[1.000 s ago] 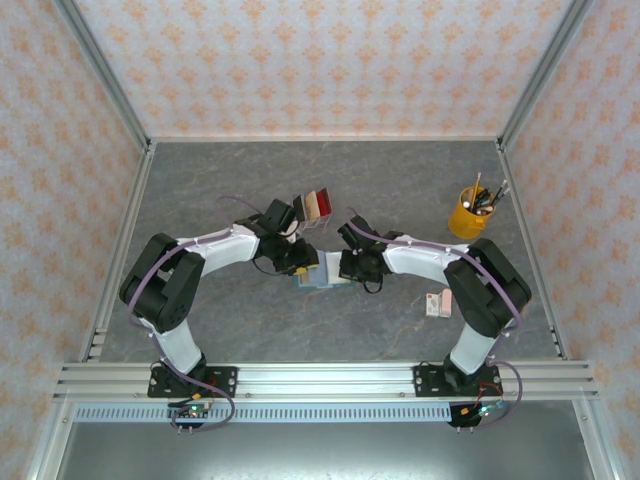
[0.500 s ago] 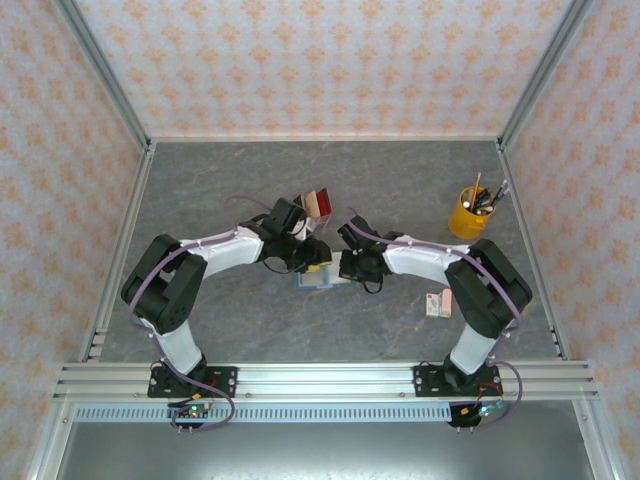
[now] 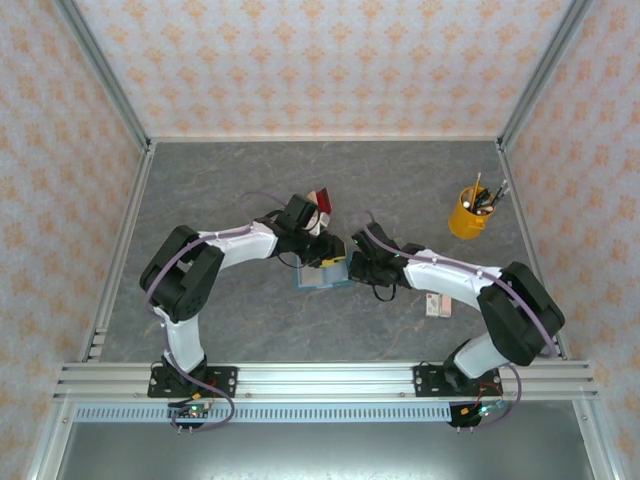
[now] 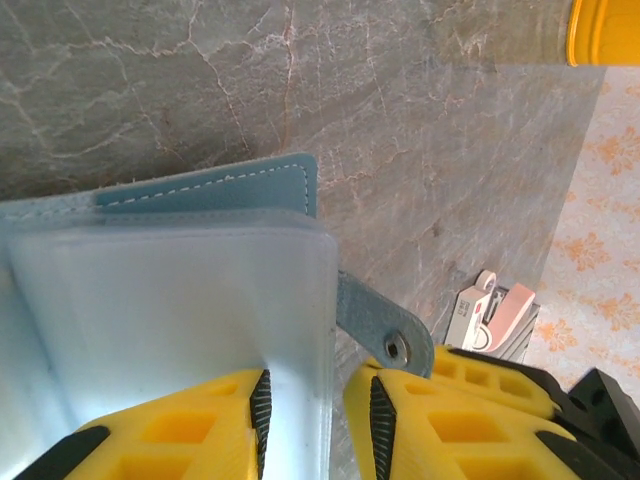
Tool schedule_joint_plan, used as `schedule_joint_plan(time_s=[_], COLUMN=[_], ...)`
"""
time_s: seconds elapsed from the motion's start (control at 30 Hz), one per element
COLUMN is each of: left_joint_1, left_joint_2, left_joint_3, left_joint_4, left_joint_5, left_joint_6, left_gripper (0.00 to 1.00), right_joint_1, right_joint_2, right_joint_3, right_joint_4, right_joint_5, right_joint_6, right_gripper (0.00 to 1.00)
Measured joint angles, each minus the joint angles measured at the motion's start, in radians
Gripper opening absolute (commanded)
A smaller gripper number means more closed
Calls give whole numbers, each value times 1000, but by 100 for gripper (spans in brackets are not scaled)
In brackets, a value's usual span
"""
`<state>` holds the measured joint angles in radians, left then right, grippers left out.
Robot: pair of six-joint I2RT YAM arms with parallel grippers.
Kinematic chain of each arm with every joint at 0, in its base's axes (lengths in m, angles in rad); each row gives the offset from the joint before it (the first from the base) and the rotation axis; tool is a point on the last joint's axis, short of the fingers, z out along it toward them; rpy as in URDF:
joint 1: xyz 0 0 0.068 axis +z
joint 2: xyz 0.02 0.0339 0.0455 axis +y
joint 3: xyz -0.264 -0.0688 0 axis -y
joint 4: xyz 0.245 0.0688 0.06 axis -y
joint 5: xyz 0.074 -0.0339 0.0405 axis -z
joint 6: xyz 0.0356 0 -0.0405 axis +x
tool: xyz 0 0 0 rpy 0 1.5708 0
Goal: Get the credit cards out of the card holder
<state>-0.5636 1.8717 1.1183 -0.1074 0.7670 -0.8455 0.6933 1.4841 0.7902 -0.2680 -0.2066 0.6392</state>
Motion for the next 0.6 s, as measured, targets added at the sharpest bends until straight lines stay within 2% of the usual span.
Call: schedule_joint_plan(time_s=[0.33, 0.6], left_joint_1=[-6, -6], left_joint_2=[78, 80], left_joint_3=[13, 13], left_joint_4=[19, 19], left_joint_5=[-1, -16], left_joint_6=[-21, -21], left_gripper=[26, 16], right_joint_1=[2, 3], right_joint_2=[21, 83], right_joint_3=[-20, -14], right_joint_4=[122, 136], right_joint_5=[-89, -95], right_joint_6=[24, 48], right_gripper=[10, 9])
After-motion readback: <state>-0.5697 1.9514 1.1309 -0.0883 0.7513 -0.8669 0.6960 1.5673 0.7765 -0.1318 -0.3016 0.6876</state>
